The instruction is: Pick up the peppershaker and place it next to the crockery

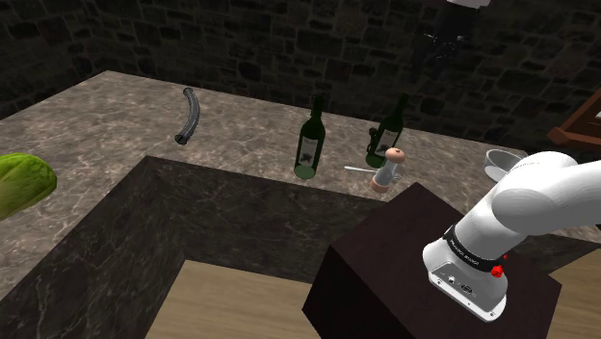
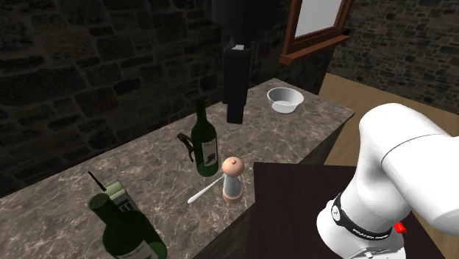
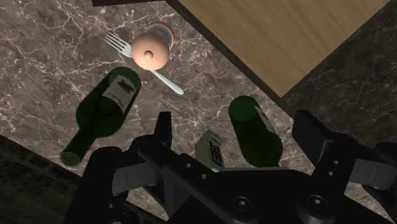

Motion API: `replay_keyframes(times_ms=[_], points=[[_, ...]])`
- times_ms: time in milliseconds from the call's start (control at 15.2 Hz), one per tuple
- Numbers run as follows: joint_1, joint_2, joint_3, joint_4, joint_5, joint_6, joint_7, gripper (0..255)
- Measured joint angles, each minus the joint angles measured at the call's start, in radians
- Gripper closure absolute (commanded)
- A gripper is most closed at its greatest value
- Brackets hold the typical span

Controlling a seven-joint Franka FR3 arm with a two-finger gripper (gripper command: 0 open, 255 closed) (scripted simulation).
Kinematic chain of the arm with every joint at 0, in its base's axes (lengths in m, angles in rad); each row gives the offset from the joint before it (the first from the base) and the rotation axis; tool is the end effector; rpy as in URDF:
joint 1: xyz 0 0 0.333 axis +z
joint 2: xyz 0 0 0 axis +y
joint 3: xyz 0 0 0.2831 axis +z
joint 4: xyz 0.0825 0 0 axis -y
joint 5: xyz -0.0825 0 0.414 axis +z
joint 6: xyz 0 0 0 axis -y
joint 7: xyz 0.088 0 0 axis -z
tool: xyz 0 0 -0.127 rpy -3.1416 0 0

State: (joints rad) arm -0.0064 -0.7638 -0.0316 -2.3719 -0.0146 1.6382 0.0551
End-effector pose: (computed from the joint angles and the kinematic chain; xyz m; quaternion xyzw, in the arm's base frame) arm 0.3721 -0.0171 0.5371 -0.9990 0.0419 -0.0149 0.0038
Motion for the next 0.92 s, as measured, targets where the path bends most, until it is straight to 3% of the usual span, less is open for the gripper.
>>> replay_keyframes(times_ms=[198, 924], points=[[-0.005, 0.000, 0.000, -0.040, -0.009, 0.035, 0.003, 0], [-0.077, 0.056, -0.023, -0.342, -0.115, 0.368, 0.024, 0]])
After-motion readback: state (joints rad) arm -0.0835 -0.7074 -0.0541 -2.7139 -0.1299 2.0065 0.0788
